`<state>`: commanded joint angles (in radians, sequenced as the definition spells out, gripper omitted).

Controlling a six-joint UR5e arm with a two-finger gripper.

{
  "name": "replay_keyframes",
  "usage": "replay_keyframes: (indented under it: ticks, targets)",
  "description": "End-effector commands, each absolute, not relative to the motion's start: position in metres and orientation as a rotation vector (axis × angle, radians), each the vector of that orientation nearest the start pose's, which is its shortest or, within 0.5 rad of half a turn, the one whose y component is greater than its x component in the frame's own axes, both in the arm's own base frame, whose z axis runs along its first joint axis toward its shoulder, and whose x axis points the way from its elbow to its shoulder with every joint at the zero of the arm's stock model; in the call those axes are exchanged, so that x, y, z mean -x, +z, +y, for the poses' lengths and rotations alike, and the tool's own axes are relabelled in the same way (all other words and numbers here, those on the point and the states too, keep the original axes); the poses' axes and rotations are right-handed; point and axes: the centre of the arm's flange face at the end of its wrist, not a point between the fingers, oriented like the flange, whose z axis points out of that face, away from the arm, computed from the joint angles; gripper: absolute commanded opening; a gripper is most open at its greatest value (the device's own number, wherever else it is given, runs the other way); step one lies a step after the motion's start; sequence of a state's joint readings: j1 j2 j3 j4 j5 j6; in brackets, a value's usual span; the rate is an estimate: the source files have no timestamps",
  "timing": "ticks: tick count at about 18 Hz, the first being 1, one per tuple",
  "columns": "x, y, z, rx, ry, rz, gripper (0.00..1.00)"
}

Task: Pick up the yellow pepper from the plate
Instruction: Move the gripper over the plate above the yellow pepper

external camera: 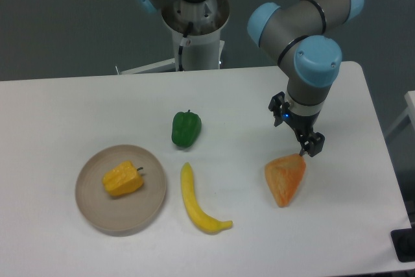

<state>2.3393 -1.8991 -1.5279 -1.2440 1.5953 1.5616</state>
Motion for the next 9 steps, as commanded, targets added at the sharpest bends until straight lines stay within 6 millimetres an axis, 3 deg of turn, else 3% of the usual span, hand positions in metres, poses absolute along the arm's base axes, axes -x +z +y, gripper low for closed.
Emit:
replay_keyframes:
  ticks: [9]
  targets:
    - [0.3257, 0.3575, 0.5390, 2.891, 0.052, 1.198, 1.00]
